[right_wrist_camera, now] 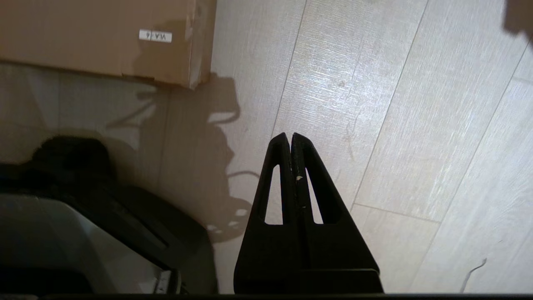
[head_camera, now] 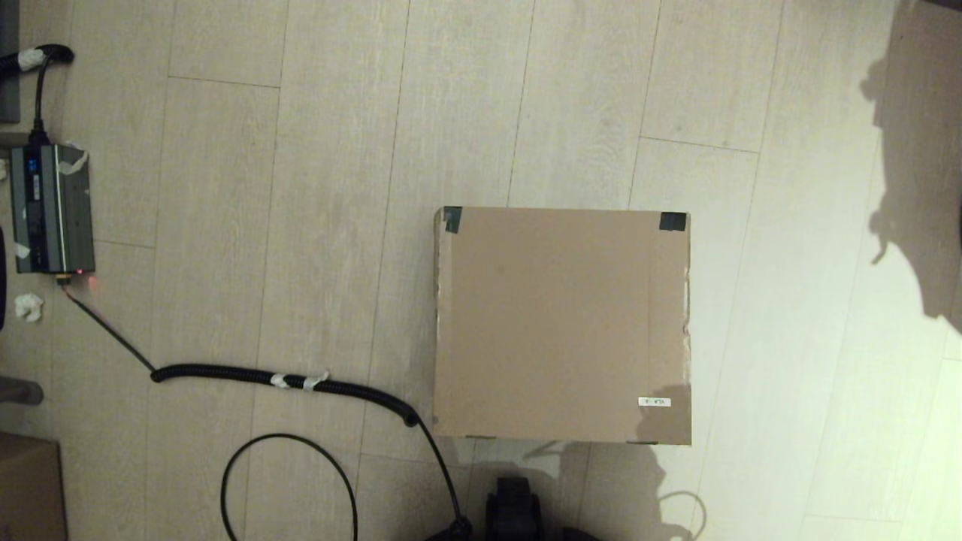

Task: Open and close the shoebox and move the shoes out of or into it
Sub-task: Open the shoe box

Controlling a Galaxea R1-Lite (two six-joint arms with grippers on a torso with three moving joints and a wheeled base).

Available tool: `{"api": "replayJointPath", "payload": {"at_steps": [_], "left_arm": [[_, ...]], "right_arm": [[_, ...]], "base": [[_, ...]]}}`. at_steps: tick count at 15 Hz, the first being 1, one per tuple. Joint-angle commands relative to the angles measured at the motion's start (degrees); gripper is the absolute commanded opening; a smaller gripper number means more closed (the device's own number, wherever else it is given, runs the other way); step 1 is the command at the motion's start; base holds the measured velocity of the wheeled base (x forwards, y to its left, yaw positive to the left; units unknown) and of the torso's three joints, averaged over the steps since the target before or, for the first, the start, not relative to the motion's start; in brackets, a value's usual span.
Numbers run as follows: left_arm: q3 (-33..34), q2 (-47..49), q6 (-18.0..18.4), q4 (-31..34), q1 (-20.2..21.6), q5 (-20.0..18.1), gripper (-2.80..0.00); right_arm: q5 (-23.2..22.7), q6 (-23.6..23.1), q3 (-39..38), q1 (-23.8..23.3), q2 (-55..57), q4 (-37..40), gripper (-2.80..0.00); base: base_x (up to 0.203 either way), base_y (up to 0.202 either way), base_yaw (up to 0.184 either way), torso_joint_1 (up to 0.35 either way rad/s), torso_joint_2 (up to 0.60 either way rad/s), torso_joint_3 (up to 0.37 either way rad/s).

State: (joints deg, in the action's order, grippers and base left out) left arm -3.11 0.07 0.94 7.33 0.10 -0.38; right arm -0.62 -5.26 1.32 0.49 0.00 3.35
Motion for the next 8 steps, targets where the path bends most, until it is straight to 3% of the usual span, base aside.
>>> {"api": "replayJointPath", "payload": {"at_steps": [1, 2, 4, 5, 8], "left_arm": [[-0.1, 3.5, 3.4, -0.2, -0.1, -1.8, -2.80], [-0.1, 5.4, 4.8, -0.4, -0.2, -2.4, -2.80], [-0.7, 9.2, 6.3, -0.8, -0.5, -3.8, -2.80], [-3.7, 10.6, 5.4, -0.9, -0.6, -5.7, -2.80], [-19.8, 26.1, -3.2, -0.3, -0.9, -11.5, -2.80]], "right_arm": [[-0.8, -2.5, 1.4, 0.0, 1.1, 0.3, -2.80], [-1.5, -1.1, 3.4, 0.0, 3.4, 0.4, -2.80], [-2.9, 8.2, 11.0, 0.1, 13.9, 0.6, -2.80], [-3.3, 13.1, 15.3, 0.1, 22.0, 0.6, -2.80], [-5.1, 22.3, 26.2, 0.2, 47.5, 0.7, -2.80]], "base": [[0.000, 0.000, 0.000, 0.000, 0.00, 0.000], [0.000, 0.000, 0.000, 0.000, 0.00, 0.000], [0.000, 0.000, 0.000, 0.000, 0.00, 0.000], [0.000, 0.000, 0.000, 0.000, 0.00, 0.000], [0.000, 0.000, 0.000, 0.000, 0.00, 0.000]]}}
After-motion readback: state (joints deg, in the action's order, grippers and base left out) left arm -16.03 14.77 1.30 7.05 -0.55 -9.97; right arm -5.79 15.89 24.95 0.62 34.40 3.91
